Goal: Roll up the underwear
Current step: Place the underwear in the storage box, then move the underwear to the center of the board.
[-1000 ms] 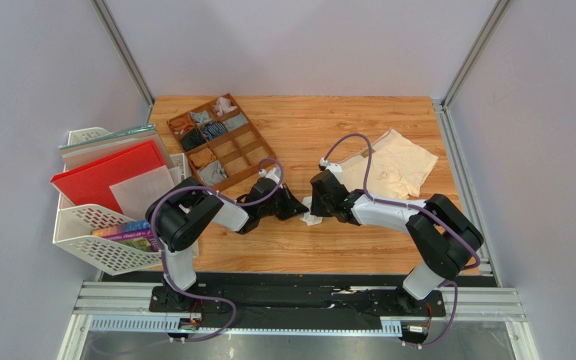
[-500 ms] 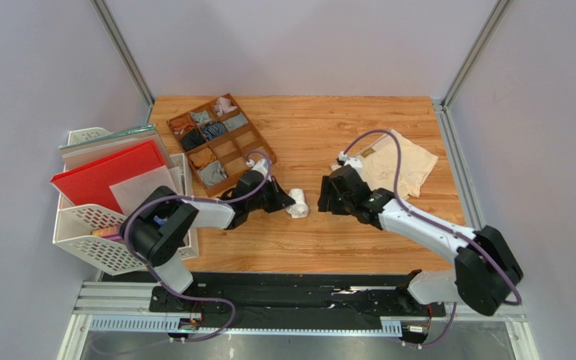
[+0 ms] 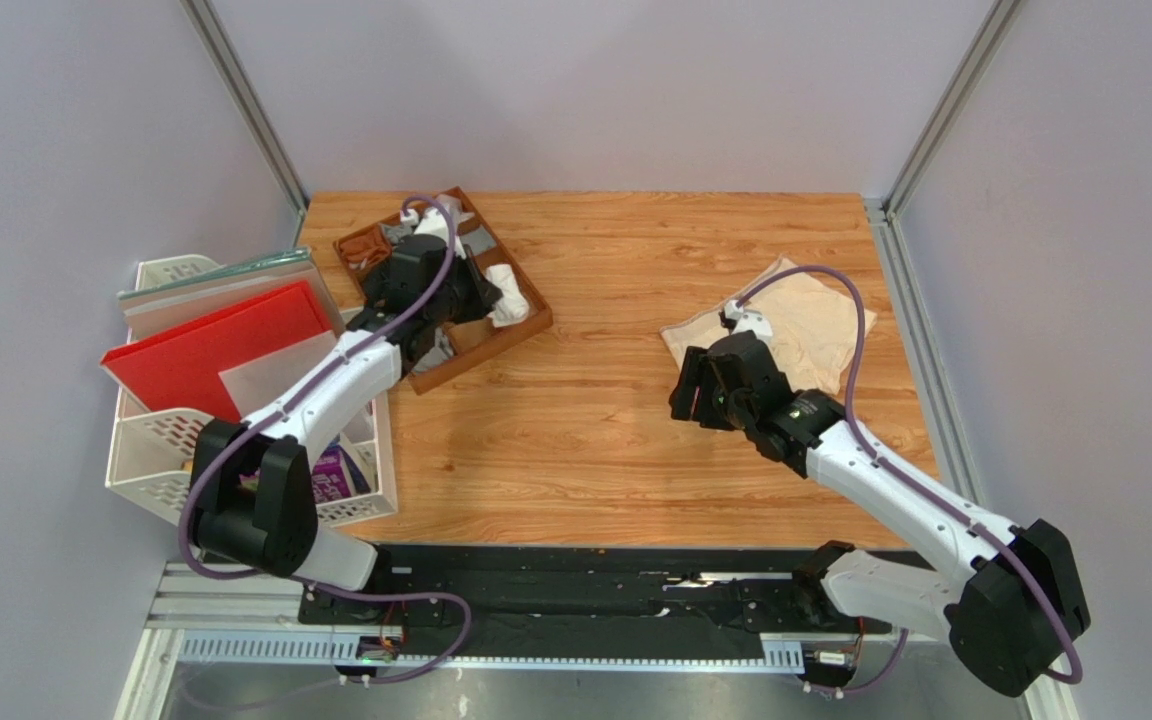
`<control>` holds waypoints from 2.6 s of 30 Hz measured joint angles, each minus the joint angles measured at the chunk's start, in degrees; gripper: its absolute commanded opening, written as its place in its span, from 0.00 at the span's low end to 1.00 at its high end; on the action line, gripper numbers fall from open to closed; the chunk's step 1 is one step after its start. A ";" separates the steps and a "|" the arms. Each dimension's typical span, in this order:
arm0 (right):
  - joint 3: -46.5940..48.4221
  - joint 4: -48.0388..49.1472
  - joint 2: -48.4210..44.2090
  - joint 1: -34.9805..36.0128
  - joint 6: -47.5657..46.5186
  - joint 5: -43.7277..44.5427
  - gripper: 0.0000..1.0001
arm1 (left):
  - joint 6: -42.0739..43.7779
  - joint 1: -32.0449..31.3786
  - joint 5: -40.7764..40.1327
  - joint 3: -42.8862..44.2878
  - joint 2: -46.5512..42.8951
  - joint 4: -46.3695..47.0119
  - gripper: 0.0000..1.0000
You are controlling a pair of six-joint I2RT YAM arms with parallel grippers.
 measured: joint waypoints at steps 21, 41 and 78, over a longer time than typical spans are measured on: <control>-0.87 1.03 2.47 -1.51 -1.62 -3.23 0.64 | 5.22 6.95 -2.91 3.52 12.90 -8.50 0.00; -2.14 2.21 2.45 -1.88 -1.64 -4.33 0.64 | 2.67 9.35 -4.07 4.50 20.55 -3.45 0.06; 14.51 -2.69 20.70 -6.25 -9.33 0.63 0.49 | 8.02 -3.34 0.94 8.26 -17.33 -25.51 0.99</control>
